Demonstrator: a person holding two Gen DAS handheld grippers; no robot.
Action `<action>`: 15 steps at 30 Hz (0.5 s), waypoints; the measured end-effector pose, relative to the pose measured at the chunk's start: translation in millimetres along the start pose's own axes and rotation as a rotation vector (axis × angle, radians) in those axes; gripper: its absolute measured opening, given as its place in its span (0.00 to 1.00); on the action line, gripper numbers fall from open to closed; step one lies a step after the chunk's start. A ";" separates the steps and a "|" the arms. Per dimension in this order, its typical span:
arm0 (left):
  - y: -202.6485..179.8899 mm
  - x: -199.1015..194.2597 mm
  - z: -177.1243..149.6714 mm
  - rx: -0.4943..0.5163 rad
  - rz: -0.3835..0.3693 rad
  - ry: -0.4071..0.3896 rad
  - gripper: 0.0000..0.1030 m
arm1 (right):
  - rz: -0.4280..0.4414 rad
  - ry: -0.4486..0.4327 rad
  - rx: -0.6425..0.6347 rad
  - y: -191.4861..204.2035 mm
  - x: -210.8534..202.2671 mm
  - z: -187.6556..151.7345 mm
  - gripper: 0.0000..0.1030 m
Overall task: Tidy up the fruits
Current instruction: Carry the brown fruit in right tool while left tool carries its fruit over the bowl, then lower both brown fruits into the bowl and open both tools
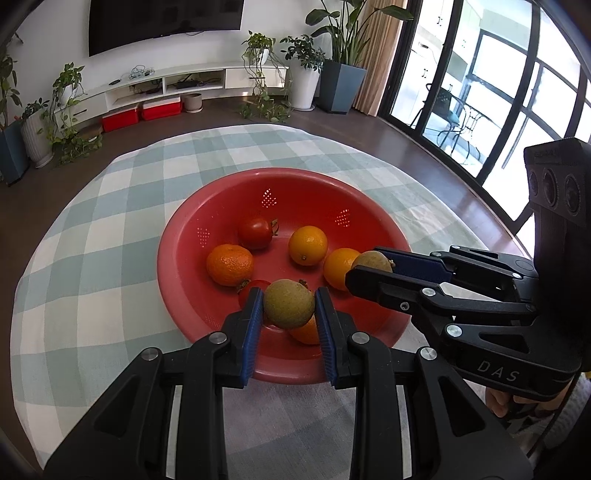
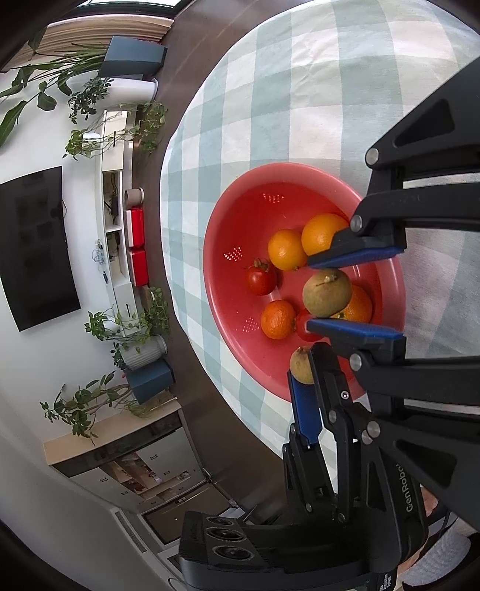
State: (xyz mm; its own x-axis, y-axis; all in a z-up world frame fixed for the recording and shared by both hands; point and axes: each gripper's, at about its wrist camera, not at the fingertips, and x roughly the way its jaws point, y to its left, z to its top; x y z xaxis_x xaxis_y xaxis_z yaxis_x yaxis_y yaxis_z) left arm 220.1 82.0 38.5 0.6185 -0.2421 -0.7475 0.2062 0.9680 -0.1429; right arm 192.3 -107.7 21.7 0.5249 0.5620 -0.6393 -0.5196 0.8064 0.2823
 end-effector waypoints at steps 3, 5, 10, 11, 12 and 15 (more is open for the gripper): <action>2.0 5.3 2.1 0.000 0.000 0.007 0.25 | -0.004 0.006 0.001 -1.9 3.5 0.6 0.29; 2.8 9.0 3.9 0.002 0.000 0.010 0.25 | -0.005 0.010 0.003 -2.6 6.0 1.6 0.29; 4.2 17.5 8.6 0.006 0.003 0.014 0.25 | -0.009 0.017 0.002 -4.3 9.1 1.4 0.29; 4.7 19.0 9.5 0.005 0.003 0.014 0.25 | -0.010 0.018 0.002 -4.6 9.8 1.8 0.29; 5.1 20.1 10.3 0.005 0.004 0.014 0.25 | -0.012 0.020 0.000 -4.9 10.5 1.9 0.29; 5.9 23.2 11.3 0.005 0.006 0.017 0.25 | -0.020 0.018 -0.009 -4.5 12.2 2.7 0.29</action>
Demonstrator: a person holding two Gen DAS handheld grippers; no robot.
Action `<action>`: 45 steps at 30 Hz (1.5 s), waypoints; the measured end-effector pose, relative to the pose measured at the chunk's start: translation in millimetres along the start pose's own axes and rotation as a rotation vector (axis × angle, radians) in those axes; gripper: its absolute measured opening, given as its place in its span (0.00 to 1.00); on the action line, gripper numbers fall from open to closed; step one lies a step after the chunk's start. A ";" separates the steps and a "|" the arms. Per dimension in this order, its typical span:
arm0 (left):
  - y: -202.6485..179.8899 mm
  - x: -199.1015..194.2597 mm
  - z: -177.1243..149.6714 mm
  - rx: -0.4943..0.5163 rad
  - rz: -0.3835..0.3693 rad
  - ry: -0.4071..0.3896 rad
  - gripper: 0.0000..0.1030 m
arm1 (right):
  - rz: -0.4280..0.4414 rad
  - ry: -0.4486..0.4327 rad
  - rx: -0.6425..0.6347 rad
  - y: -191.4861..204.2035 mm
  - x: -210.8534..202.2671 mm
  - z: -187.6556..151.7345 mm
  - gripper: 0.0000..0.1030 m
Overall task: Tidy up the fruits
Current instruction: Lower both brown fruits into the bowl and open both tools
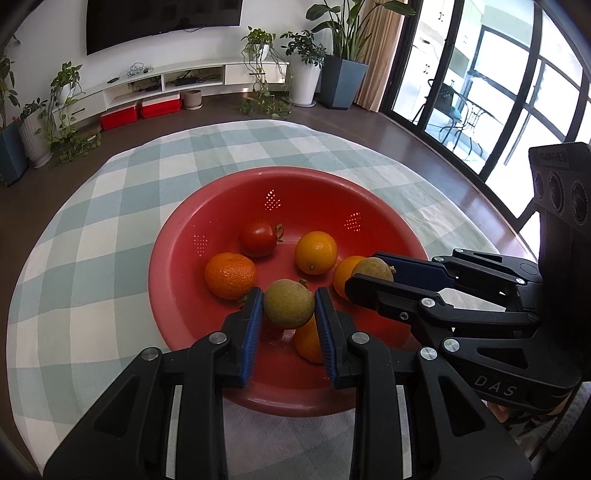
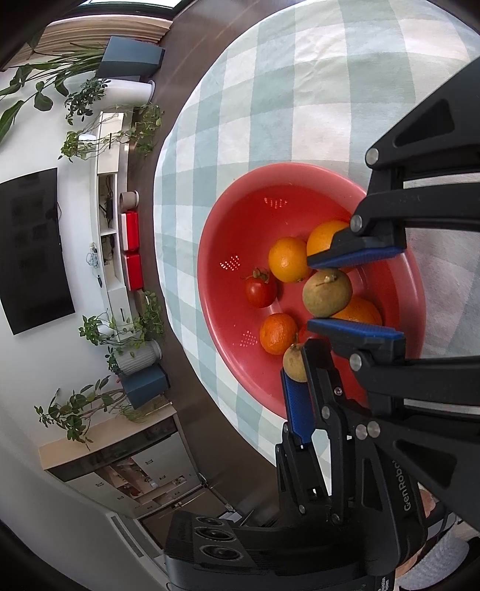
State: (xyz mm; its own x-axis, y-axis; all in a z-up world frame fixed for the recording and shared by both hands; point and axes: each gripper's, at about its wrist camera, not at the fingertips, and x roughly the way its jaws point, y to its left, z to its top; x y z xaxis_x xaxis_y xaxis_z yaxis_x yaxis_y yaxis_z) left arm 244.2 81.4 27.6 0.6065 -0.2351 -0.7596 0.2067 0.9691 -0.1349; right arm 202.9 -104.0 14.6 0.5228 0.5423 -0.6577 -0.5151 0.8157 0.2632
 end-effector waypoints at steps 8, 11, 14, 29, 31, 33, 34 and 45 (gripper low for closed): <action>1.9 7.7 0.5 0.003 0.012 0.007 0.25 | -0.016 -0.001 -0.022 3.8 0.4 -0.6 0.29; 1.5 8.2 0.3 0.007 0.018 0.005 0.25 | -0.021 -0.002 -0.025 3.6 0.1 -0.4 0.29; 0.8 8.9 0.0 0.010 0.027 0.003 0.26 | -0.027 -0.002 -0.031 5.4 -0.1 -0.9 0.29; 3.7 11.5 -0.1 0.004 0.044 -0.002 0.26 | -0.035 -0.007 -0.039 7.0 -2.6 -1.8 0.30; 3.8 11.6 0.0 0.004 0.043 -0.002 0.26 | -0.034 -0.006 -0.040 7.1 -2.4 -1.7 0.30; 3.7 11.6 -0.1 0.005 0.043 -0.002 0.26 | -0.035 -0.007 -0.041 7.1 -2.7 -1.6 0.30; 3.9 11.7 -0.1 0.005 0.043 -0.002 0.26 | -0.033 -0.006 -0.039 7.0 -2.5 -1.7 0.30; 6.0 8.9 0.6 -0.013 0.033 -0.011 0.26 | -0.025 -0.016 -0.042 8.2 -6.5 -2.6 0.30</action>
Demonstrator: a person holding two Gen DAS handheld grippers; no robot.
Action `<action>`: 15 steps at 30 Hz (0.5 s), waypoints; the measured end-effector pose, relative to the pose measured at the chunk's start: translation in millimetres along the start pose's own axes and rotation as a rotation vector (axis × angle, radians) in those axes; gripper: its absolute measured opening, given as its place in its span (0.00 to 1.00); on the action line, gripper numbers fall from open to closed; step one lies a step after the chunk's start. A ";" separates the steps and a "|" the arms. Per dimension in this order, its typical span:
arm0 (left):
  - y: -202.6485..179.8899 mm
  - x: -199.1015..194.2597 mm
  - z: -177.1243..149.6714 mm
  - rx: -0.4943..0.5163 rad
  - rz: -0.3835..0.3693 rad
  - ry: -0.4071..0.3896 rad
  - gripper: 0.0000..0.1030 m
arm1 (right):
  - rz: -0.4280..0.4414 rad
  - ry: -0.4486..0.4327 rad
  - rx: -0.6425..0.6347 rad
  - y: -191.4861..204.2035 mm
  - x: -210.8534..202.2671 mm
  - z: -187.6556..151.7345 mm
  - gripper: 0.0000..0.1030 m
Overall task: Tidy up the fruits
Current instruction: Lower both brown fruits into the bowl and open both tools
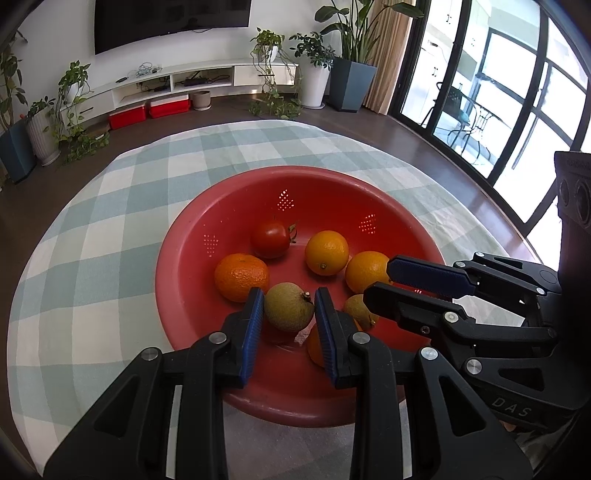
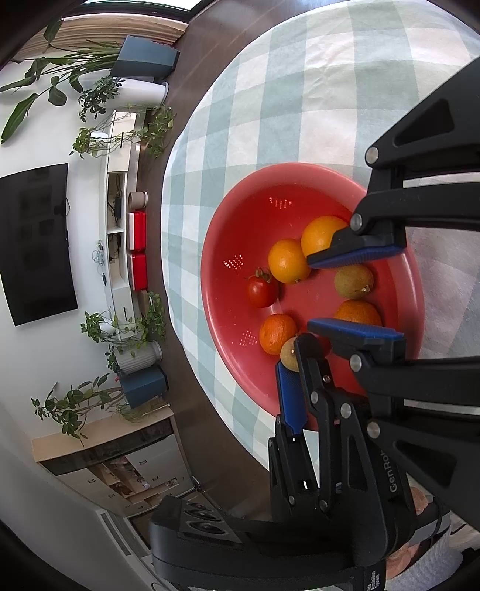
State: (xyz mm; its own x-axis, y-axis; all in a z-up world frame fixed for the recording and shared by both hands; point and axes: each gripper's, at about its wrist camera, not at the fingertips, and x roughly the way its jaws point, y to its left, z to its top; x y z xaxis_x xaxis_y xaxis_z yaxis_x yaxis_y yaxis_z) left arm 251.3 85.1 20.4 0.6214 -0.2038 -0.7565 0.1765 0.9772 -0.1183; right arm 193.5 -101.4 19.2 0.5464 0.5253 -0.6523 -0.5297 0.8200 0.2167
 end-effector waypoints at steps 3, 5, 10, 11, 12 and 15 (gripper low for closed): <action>0.7 -2.3 0.2 -0.007 0.004 -0.009 0.26 | 0.001 -0.004 -0.001 0.7 -1.2 -0.4 0.30; 1.3 -3.6 0.4 -0.010 0.001 -0.012 0.27 | 0.001 -0.007 -0.003 0.5 -2.1 -0.6 0.30; 2.3 -9.0 -0.2 -0.020 -0.003 -0.025 0.37 | 0.001 -0.023 -0.002 0.5 -6.5 -2.1 0.30; 2.4 -10.6 -0.2 -0.023 -0.001 -0.031 0.40 | 0.000 -0.028 -0.001 0.4 -7.4 -2.3 0.30; 2.4 -12.7 -0.4 -0.025 0.003 -0.041 0.47 | 0.000 -0.032 0.000 0.2 -9.0 -2.9 0.30; 2.0 -19.5 -0.2 -0.024 0.006 -0.060 0.48 | -0.006 -0.046 0.003 -0.7 -14.3 -3.3 0.30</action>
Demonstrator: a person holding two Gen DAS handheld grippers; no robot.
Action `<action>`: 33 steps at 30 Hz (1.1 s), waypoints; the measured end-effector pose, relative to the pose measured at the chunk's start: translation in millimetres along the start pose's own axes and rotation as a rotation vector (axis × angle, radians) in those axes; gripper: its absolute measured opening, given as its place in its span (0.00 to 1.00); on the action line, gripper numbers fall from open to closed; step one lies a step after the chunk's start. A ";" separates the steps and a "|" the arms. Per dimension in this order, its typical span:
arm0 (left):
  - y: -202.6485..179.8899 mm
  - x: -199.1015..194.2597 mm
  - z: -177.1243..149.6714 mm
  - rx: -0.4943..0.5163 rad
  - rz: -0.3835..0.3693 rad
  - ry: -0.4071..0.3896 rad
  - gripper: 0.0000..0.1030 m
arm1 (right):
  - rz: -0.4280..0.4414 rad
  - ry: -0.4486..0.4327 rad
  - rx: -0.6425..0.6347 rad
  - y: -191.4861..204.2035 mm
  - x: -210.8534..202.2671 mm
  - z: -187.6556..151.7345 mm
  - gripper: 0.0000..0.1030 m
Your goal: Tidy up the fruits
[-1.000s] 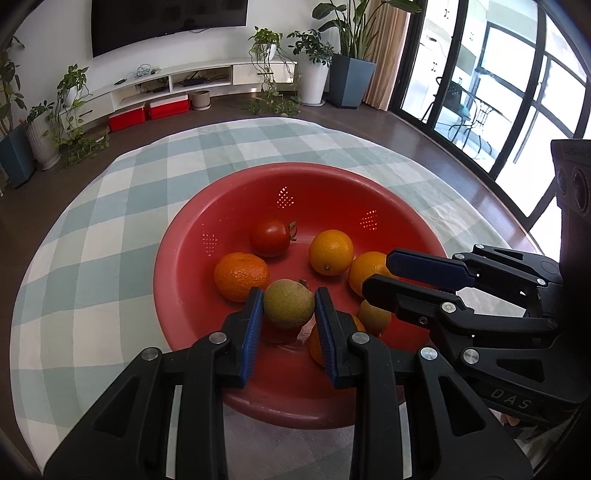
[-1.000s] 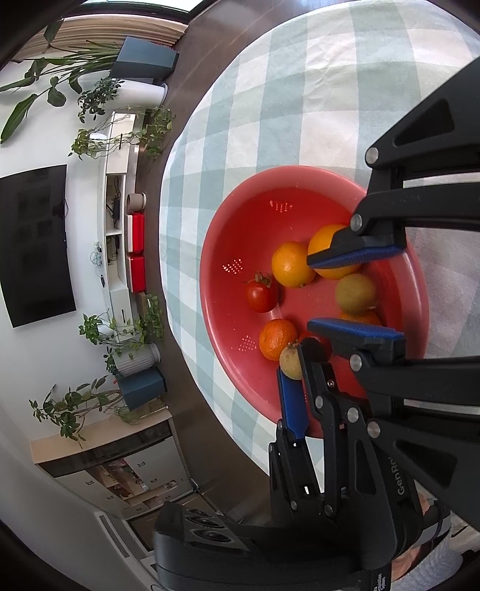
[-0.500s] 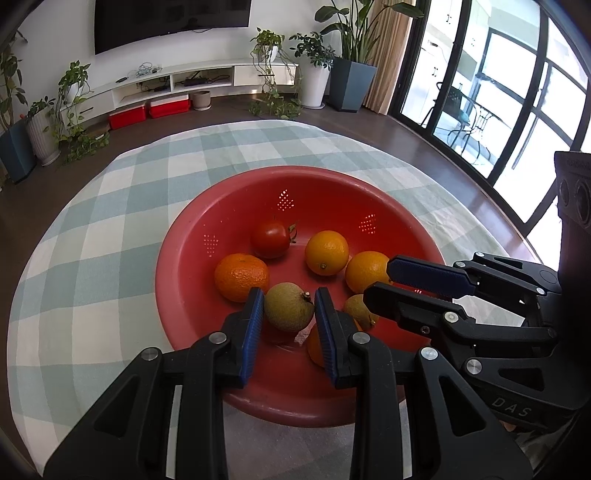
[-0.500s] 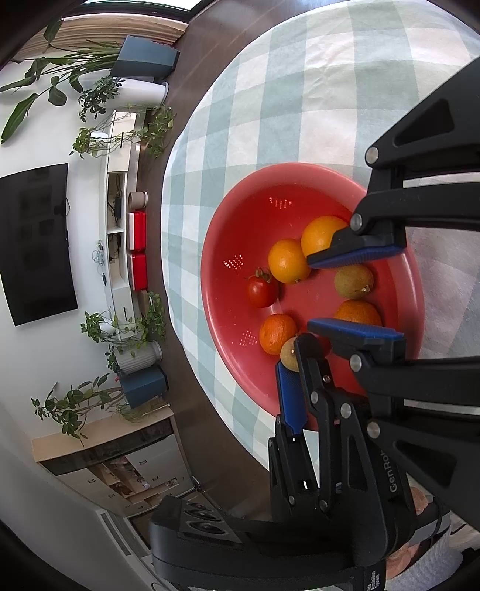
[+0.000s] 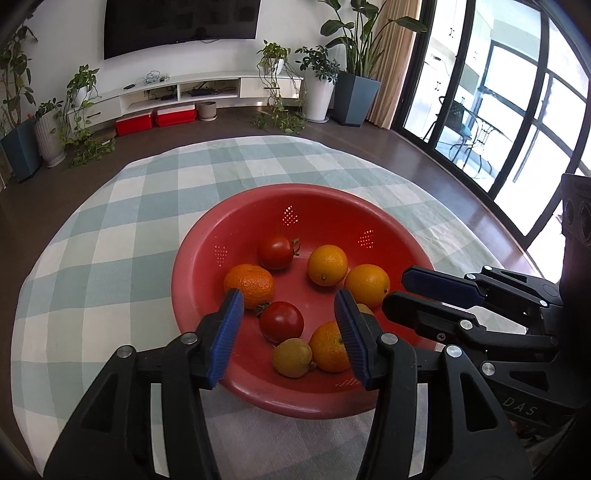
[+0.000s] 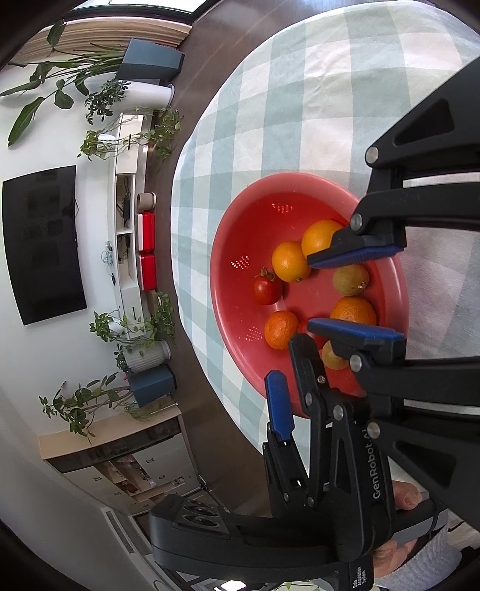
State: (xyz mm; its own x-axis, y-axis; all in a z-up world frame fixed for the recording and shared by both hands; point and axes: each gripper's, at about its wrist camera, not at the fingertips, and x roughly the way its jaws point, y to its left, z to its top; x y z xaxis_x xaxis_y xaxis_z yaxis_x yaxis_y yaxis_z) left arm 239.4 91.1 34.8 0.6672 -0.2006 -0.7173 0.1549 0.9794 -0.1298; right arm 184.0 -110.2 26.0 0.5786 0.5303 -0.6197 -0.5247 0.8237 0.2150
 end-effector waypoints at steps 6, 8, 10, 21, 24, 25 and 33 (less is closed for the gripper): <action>-3.6 -14.3 -1.5 0.003 0.015 -0.030 0.48 | -0.019 -0.030 0.010 -2.9 -11.7 -0.9 0.34; -6.7 -19.8 -3.7 0.009 0.020 -0.038 0.51 | -0.025 -0.038 0.013 -4.3 -15.9 -1.4 0.34; -10.6 -26.3 -6.3 0.016 0.044 -0.056 0.60 | -0.035 -0.049 0.014 -5.5 -20.4 -2.3 0.34; -45.3 -70.0 -26.3 0.085 0.130 -0.163 0.83 | -0.080 -0.089 0.055 -15.3 -42.4 -18.1 0.38; -55.4 -79.1 -32.9 0.101 0.151 -0.174 0.86 | -0.086 -0.094 0.066 -16.8 -47.1 -23.8 0.39; -57.9 -82.4 -35.5 0.100 0.151 -0.177 0.88 | -0.086 -0.095 0.071 -18.0 -48.2 -25.5 0.39; -68.6 -110.5 -54.7 0.057 0.167 -0.206 0.94 | -0.096 -0.106 0.081 -17.3 -59.8 -40.6 0.40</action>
State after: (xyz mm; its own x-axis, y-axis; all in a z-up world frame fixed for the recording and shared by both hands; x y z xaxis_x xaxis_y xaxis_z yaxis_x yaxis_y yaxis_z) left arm 115.2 47.4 85.6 0.8202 -0.0427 -0.5705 0.0668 0.9975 0.0214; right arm 133.2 -164.3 28.7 0.6884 0.4633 -0.5581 -0.4145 0.8827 0.2215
